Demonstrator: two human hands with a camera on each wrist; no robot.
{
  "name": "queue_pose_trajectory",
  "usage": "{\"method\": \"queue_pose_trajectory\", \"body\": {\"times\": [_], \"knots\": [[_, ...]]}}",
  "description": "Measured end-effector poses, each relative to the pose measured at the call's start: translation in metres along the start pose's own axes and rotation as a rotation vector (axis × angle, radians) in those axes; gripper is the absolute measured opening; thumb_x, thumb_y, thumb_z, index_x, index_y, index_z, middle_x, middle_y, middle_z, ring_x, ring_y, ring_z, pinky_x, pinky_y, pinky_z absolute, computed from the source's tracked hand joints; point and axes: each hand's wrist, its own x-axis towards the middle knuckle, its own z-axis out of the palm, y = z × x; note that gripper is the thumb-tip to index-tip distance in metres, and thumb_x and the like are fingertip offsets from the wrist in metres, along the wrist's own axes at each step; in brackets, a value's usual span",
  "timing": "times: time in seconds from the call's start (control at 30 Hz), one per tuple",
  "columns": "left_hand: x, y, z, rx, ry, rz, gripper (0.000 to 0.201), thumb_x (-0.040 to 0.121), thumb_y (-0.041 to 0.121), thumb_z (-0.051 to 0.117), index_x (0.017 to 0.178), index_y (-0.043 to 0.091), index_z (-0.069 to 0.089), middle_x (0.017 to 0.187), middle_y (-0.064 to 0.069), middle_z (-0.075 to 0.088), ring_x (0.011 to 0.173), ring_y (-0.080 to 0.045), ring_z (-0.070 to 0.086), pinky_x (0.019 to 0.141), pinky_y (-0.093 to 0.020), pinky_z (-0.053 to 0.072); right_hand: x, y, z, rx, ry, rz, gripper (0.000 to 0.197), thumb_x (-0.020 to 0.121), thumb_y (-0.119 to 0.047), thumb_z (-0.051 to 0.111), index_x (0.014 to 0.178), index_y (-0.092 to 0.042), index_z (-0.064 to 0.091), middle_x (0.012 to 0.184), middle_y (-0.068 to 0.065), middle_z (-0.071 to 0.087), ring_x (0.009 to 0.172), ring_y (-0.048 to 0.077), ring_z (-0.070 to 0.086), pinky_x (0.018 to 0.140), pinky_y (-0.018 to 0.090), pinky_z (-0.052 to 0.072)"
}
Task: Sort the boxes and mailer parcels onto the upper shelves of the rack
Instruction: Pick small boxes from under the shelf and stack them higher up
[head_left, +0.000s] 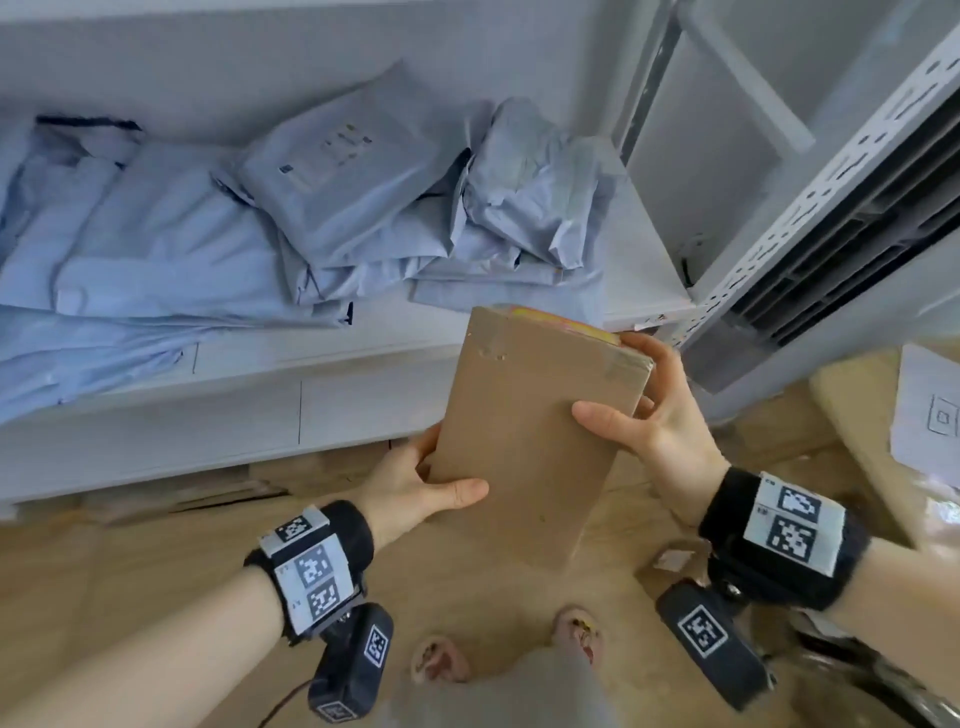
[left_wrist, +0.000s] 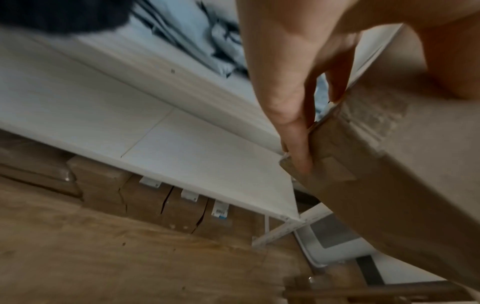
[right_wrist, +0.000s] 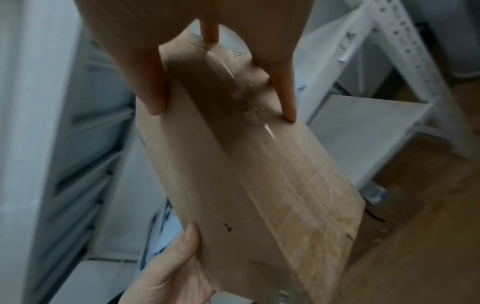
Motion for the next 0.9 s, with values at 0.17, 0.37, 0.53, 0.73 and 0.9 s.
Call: {"method": "queue_pose_trajectory", "body": {"times": [0.17,0.37,0.53,0.73,0.9], "knots": [[0.063,-0.078,0.039,-0.016,-0.079,-0.148,0.080,0.062,0.042,0.079,0.134,0.022,0.049,0.116,0.009,0.066,0.105,-0.001,0.063,0.084,-0.015,0.051,0.024,0.102,-0.032,-0.017,0.034,0.149,0.078,0.053,-0.035,0.089,0.117,-0.050,0.047,0.125,-0.011,0.060,0.115,0.012,0.060,0.087,0.035,0.057],[0.143,-0.194,0.076,-0.030,-0.115,-0.223,0.079,0.064,0.047,0.079,0.134,0.037,0.044,0.118,0.018,0.064,0.109,0.000,0.061,0.091,-0.019,0.050,0.058,0.247,-0.060,-0.015,0.024,0.286,0.084,0.048,-0.042,0.092,0.118,-0.054,0.047,0.118,-0.014,0.064,0.109,0.010,0.063,0.083,0.033,0.057],[0.216,-0.307,0.094,0.018,-0.097,-0.201,0.083,0.062,0.055,0.077,0.137,0.040,0.043,0.120,0.022,0.063,0.111,0.000,0.059,0.096,-0.025,0.049,0.094,0.381,-0.070,-0.019,0.015,0.306,0.085,0.049,-0.045,0.089,0.121,-0.052,0.045,0.113,-0.019,0.065,0.108,0.009,0.063,0.083,0.036,0.058],[0.300,-0.421,0.099,0.054,0.004,-0.181,0.069,0.059,0.056,0.074,0.123,0.044,0.050,0.112,0.023,0.065,0.105,0.003,0.061,0.091,-0.021,0.050,0.152,0.517,-0.060,-0.018,-0.004,0.235,0.087,0.051,-0.043,0.086,0.126,-0.047,0.042,0.118,-0.019,0.063,0.108,0.007,0.063,0.083,0.040,0.058],[0.349,-0.481,0.086,0.066,0.074,-0.090,0.061,0.063,0.061,0.078,0.117,0.047,0.052,0.109,0.031,0.065,0.104,0.008,0.060,0.089,-0.017,0.049,0.195,0.588,-0.047,-0.018,-0.045,0.141,0.097,0.054,-0.045,0.086,0.137,-0.042,0.037,0.125,-0.016,0.061,0.114,0.012,0.061,0.084,0.044,0.057]]}}
